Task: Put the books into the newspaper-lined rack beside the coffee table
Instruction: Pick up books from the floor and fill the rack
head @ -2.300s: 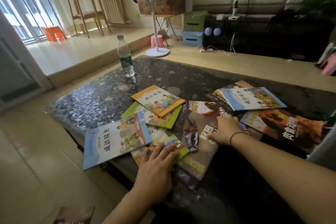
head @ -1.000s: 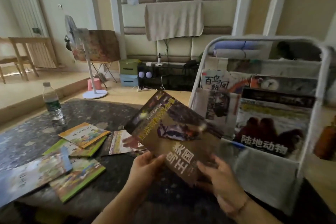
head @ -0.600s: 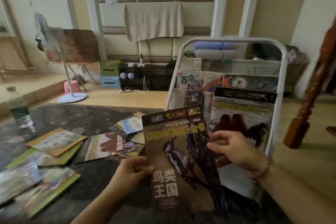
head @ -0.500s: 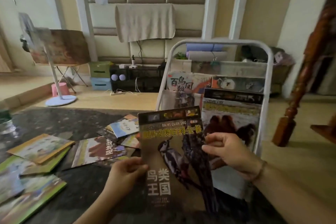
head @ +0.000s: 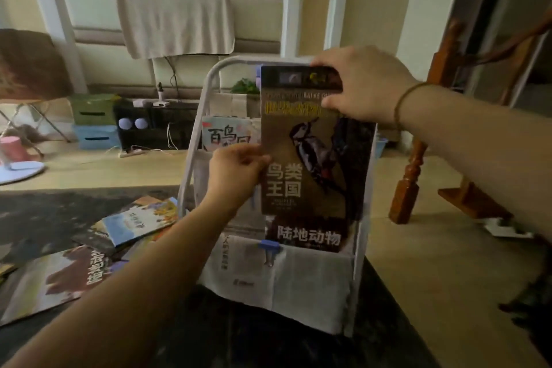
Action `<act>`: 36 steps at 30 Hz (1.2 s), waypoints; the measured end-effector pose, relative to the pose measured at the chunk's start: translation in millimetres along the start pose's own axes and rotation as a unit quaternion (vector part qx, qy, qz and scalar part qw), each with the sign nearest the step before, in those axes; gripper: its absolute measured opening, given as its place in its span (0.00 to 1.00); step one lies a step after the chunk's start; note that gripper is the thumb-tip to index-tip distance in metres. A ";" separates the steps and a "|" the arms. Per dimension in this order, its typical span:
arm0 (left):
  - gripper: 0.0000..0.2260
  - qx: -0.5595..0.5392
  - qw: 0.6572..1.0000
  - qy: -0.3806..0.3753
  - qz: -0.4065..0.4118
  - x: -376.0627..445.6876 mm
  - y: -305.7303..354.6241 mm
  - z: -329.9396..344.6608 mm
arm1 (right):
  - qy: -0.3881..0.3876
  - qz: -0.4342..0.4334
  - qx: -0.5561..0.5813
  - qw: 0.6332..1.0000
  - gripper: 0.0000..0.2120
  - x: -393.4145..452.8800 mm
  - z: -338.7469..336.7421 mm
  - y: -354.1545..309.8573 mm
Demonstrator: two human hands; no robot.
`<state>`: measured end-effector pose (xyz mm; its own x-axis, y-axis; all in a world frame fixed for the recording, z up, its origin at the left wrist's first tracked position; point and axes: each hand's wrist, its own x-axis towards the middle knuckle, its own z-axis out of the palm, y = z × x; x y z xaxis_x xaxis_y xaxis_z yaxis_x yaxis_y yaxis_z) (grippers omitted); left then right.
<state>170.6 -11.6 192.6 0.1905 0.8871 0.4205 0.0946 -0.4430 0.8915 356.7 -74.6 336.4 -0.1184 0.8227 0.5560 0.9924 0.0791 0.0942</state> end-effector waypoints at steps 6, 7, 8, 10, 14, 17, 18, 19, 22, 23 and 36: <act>0.06 0.086 0.993 0.070 0.042 21.9 -31.5 14.0 | 0.032 -0.023 0.029 0.999 0.25 1.1 35.1 18.8; 0.05 0.097 0.992 0.069 0.044 22.1 -38.0 15.4 | 0.032 -0.027 0.027 0.999 0.25 -0.6 41.6 20.5; 0.06 0.101 0.992 0.065 0.044 21.0 -42.8 16.8 | 0.028 -0.026 0.028 0.999 0.26 -2.4 47.5 22.2; 0.06 0.106 0.992 0.057 0.048 17.7 -50.2 20.0 | 0.023 -0.021 0.030 0.999 0.26 -7.1 57.6 25.1; 0.10 0.157 0.986 0.046 0.037 10.8 -62.4 22.9 | 0.025 -0.022 0.031 0.999 0.25 -21.0 77.1 29.4; 0.08 0.177 0.984 0.034 0.005 4.2 -74.7 23.7 | 0.009 -0.016 0.042 0.999 0.25 -33.4 94.8 28.2; 0.06 0.193 0.981 0.030 -0.002 1.4 -78.4 23.8 | 0.006 -0.015 0.042 0.999 0.26 -37.2 100.4 27.3; 0.04 0.214 0.976 0.025 -0.009 -1.3 -81.5 23.6 | 0.005 -0.012 0.040 0.999 0.27 -41.1 106.0 26.1; 0.03 0.273 0.961 -0.011 -0.038 -6.3 -89.3 21.8 | -0.003 -0.011 0.028 1.000 0.29 -53.1 122.3 22.9; 0.05 0.281 0.958 -0.026 -0.050 -7.0 -91.5 21.3 | -0.001 -0.015 0.014 1.000 0.30 -57.6 127.9 22.0; 0.08 0.227 0.973 -0.036 0.032 -32.1 -95.4 -18.0 | 0.117 -0.064 -0.090 0.987 0.30 -67.0 144.2 -14.5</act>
<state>137.8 4.5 97.1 0.2776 0.8514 0.4450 0.4993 -0.5236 0.6903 355.1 -49.7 178.7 -0.2671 0.6579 0.7042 0.9494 0.0543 0.3093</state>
